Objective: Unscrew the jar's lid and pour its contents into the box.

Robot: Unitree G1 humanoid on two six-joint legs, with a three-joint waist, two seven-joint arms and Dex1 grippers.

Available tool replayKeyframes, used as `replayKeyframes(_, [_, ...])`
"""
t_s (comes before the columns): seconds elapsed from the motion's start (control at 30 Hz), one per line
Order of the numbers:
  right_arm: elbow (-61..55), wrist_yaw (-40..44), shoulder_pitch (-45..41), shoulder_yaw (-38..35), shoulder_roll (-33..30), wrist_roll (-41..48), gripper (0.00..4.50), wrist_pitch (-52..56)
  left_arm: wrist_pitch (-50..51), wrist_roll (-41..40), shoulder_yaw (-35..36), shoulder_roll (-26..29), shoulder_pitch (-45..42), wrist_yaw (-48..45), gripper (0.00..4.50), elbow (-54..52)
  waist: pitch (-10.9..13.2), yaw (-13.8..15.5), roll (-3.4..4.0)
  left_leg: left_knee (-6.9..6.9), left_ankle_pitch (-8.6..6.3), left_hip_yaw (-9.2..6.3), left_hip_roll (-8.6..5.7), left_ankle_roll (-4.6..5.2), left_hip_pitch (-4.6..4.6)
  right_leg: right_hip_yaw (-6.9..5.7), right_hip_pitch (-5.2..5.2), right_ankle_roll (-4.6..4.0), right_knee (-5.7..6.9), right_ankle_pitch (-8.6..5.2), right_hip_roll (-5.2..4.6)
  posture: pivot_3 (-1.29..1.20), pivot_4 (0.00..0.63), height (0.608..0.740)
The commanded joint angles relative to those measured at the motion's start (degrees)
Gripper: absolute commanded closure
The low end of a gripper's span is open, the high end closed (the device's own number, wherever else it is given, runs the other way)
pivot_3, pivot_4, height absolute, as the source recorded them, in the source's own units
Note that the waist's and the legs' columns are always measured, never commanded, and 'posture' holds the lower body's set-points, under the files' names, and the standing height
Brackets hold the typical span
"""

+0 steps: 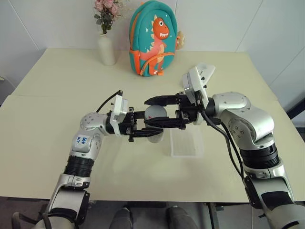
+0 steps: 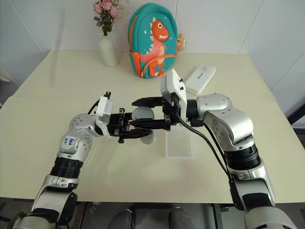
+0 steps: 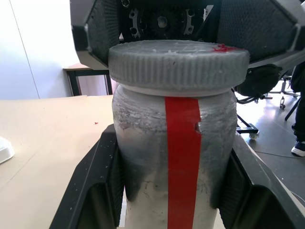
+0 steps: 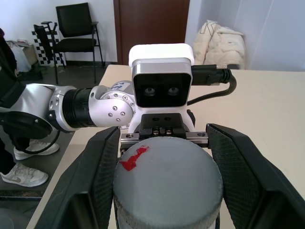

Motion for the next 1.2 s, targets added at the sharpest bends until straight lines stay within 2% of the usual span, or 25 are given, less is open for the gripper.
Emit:
replayKeyframes(0.03, [-0.46, -0.24, -5.33, -5.04, 0.88, 1.79, 1.94, -4.63, 1.05, 1.84, -4.72, 0.37, 2.11, -4.01, 2.45, 0.82, 0.00, 0.00, 0.00, 0.00, 0.00, 0.00, 0.00, 0.00, 0.00, 0.00, 0.00, 0.00, 0.00, 0.00, 0.00, 0.00, 0.150, 0.740])
replayKeyframes(0.33, [3.75, 2.77, -7.33, -5.02, 2.09, 0.30, 1.94, -9.24, 2.12, 1.43, -5.55, 0.68, 2.39, -5.03, 2.45, 0.54, 0.09, -0.05, 0.11, -0.02, 0.00, -0.02, 0.04, 0.00, 0.00, -0.04, -0.01, 0.00, 0.00, 0.00, 0.03, 0.00, 0.150, 0.740])
replayKeyframes(0.53, [4.71, 2.53, -7.28, -5.11, 2.07, -0.39, 1.94, -11.46, 3.04, 0.07, -3.74, -0.45, 1.44, -2.38, 2.45, -0.58, 0.09, -0.09, 0.12, 0.04, 0.00, -0.02, 0.02, 0.00, 0.00, -0.02, -0.01, -0.01, 0.06, -0.01, 0.02, 0.00, 0.150, 0.740])
replayKeyframes(0.67, [5.01, 0.91, -7.22, -6.49, 0.64, -1.11, 1.94, -11.61, 3.99, -1.65, -0.88, -1.18, -1.26, 0.74, 2.45, -2.29, 0.09, 0.05, 0.12, 0.04, 0.00, -0.03, 0.03, 0.00, 0.00, -0.03, -0.01, -0.01, 0.07, -0.01, 0.02, 0.00, 0.150, 0.740])
replayKeyframes(0.87, [4.02, -3.99, -5.50, -9.90, -3.98, -2.43, 1.94, -9.82, 6.86, -3.61, 2.73, 0.59, -2.97, 3.73, 2.45, -6.48, 0.09, 0.03, 0.12, 0.02, 0.00, -0.02, 0.02, 0.00, -0.01, -0.03, -0.01, -0.01, 0.03, -0.01, 0.00, 0.00, 0.150, 0.740])
replayKeyframes(0.97, [2.77, -7.66, -2.00, -12.60, -7.57, -3.91, 1.94, -8.66, 8.27, -3.99, 4.42, 2.52, -2.46, 5.15, 2.45, -8.61, 0.09, 0.01, 0.12, 0.00, 0.00, -0.02, 0.03, 0.00, 0.00, -0.02, -0.01, -0.01, 0.02, -0.01, 0.01, 0.00, 0.150, 0.740])
replayKeyframes(1.07, [-0.18, -12.69, 6.87, -17.45, -12.97, -6.08, 1.94, -6.08, 8.65, -3.57, 7.25, 5.75, -1.42, 6.80, 2.45, -9.02, 0.09, 0.32, 0.11, -0.01, 0.00, -0.01, 0.02, 0.00, -0.01, -0.01, -0.01, -0.01, -0.01, -0.01, 0.00, 0.00, 0.150, 0.740])
replayKeyframes(1.2, [-6.54, -18.69, 18.99, -23.02, -14.92, -5.54, 1.94, -2.44, 7.09, -2.57, 9.12, 7.88, -1.23, 7.92, 2.45, -7.14, 0.09, 0.79, 0.12, -0.04, 0.00, 0.02, 0.02, 0.00, -0.01, 0.02, 0.01, 0.00, -0.10, -0.02, 0.00, 0.00, 0.150, 0.740])
